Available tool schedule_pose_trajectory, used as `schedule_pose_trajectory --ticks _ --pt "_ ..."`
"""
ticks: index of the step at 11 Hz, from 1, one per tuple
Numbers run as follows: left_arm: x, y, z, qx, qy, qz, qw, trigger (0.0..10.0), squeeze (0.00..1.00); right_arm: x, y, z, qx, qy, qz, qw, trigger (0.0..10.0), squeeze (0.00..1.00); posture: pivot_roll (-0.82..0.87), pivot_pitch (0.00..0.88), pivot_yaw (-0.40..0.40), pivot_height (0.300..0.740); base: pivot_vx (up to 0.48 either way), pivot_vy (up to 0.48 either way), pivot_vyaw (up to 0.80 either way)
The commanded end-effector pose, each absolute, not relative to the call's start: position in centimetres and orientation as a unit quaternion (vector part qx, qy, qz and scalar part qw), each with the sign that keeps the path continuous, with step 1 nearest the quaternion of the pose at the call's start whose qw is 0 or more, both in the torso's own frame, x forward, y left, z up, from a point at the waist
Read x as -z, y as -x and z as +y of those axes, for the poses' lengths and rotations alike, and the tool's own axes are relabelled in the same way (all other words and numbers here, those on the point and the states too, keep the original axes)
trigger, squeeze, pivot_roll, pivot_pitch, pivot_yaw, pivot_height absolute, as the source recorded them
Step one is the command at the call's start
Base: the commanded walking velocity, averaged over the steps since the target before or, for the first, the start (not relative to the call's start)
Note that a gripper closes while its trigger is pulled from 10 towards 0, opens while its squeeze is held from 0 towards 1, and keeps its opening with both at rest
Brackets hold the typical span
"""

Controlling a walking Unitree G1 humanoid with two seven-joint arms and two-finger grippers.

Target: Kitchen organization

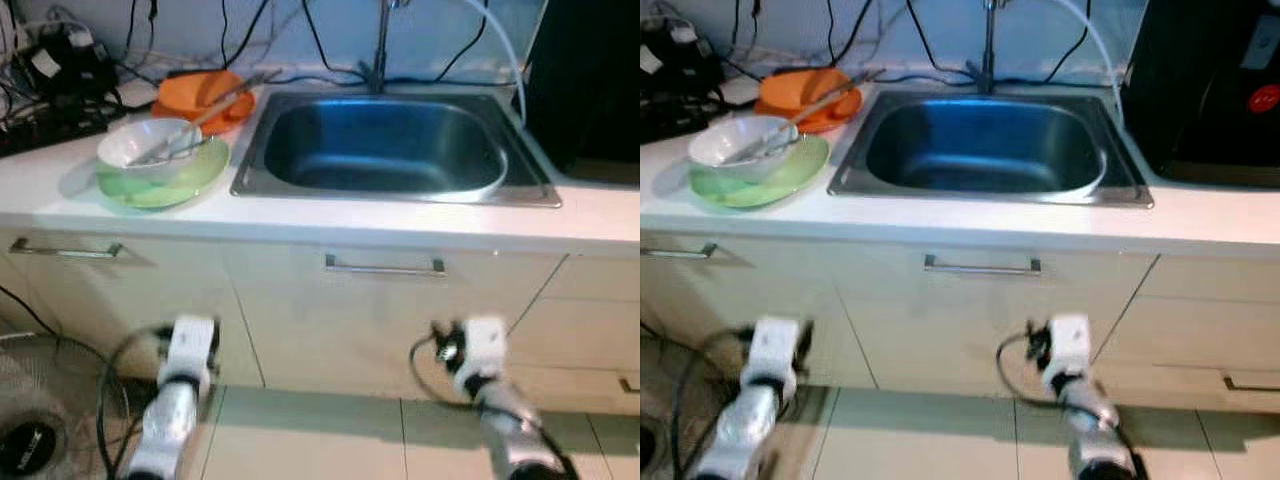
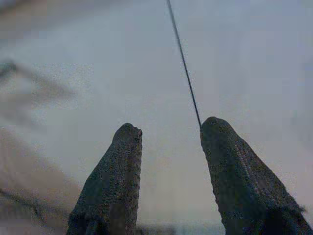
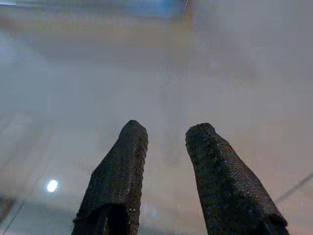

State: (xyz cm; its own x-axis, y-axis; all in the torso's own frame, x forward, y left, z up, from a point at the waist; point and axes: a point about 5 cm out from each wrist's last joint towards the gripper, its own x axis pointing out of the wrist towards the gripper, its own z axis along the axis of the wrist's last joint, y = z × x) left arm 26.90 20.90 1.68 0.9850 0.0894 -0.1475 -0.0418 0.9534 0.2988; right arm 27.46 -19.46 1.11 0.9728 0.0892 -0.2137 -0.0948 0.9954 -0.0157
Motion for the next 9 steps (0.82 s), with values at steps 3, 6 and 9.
schedule_pose_trajectory --ticks 3,6,9 --pt "-3.8 -26.4 20.0 -0.039 -0.166 0.004 0.985 10.0 0.00 -3.4 -27.1 -20.4 -0.030 0.025 0.028 0.999 10.0 0.00 0.10 0.035 0.029 0.740 0.000 0.000 0.00" --pt "-8.2 -27.1 18.8 -0.031 -0.194 -0.086 0.977 10.0 0.00 -8.4 -28.4 -20.2 -0.013 0.028 -0.066 0.997 10.0 0.00 0.10 0.036 0.028 0.740 0.000 0.000 0.00" --pt "-12.2 -28.8 17.1 -0.027 -0.201 -0.153 0.967 10.0 0.00 -13.2 -30.5 -17.9 -0.043 0.008 -0.136 0.990 10.0 0.00 0.10 0.012 0.026 0.740 0.000 0.000 0.00"
